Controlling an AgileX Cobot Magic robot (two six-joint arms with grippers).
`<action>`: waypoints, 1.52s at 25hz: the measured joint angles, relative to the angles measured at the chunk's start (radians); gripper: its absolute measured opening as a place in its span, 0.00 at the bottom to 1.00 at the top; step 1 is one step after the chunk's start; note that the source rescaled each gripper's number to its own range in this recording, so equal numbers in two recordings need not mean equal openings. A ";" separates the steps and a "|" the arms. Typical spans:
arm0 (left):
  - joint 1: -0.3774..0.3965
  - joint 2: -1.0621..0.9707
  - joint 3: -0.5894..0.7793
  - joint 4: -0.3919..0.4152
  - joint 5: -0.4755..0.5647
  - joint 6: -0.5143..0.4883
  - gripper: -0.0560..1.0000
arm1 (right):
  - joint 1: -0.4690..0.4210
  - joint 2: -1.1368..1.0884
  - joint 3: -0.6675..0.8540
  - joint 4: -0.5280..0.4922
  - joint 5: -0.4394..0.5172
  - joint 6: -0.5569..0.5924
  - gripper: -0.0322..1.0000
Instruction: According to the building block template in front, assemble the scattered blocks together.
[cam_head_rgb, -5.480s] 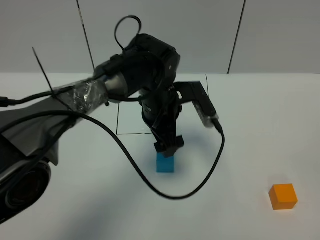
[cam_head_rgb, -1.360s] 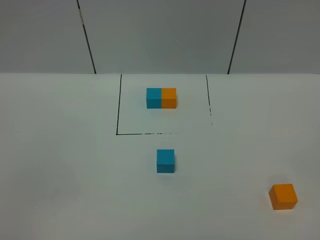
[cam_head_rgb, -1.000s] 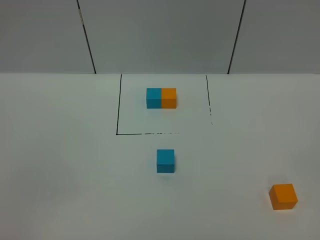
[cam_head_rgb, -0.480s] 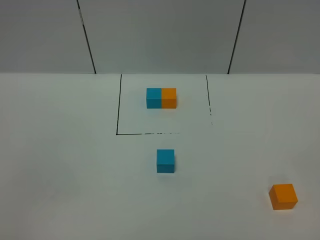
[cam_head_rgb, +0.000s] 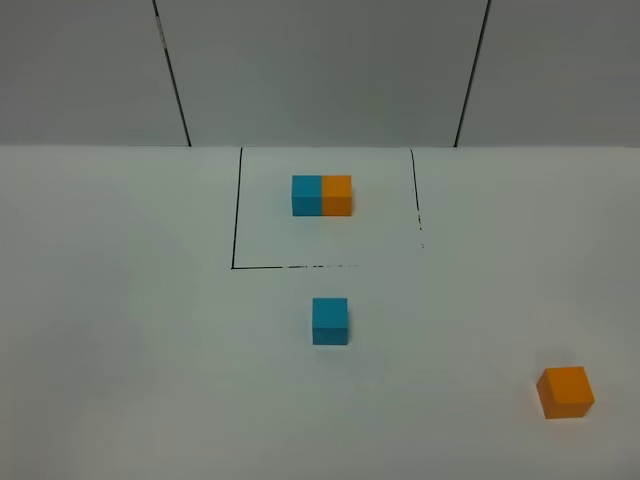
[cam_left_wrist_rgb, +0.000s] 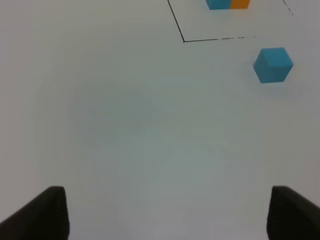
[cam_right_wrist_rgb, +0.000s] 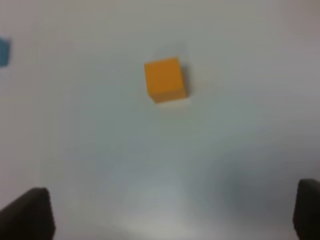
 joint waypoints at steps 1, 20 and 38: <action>0.000 0.000 0.000 0.000 0.000 0.000 0.70 | 0.000 0.087 -0.012 0.011 0.001 -0.008 0.93; 0.000 0.000 0.000 0.000 0.000 0.000 0.70 | 0.000 0.703 -0.186 0.089 -0.134 -0.016 0.89; 0.000 0.000 0.000 0.000 0.000 0.000 0.70 | 0.219 1.054 -0.283 -0.157 -0.271 0.141 0.87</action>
